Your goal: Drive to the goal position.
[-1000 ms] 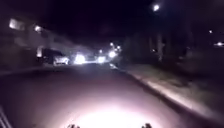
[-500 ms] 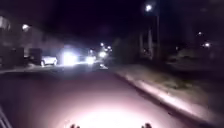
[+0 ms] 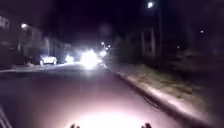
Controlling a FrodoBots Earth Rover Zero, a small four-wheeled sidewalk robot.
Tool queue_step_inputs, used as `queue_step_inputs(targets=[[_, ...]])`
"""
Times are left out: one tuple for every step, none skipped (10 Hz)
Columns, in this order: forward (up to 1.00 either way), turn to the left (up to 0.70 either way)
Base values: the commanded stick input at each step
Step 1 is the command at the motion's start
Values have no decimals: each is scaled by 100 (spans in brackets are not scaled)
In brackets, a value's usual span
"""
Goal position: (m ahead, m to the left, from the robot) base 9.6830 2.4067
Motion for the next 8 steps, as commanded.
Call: queue_step_inputs(targets=[[70,0],[70,0],[70,0],[70,0],[70,0],[70,0],[70,0],[70,0]])
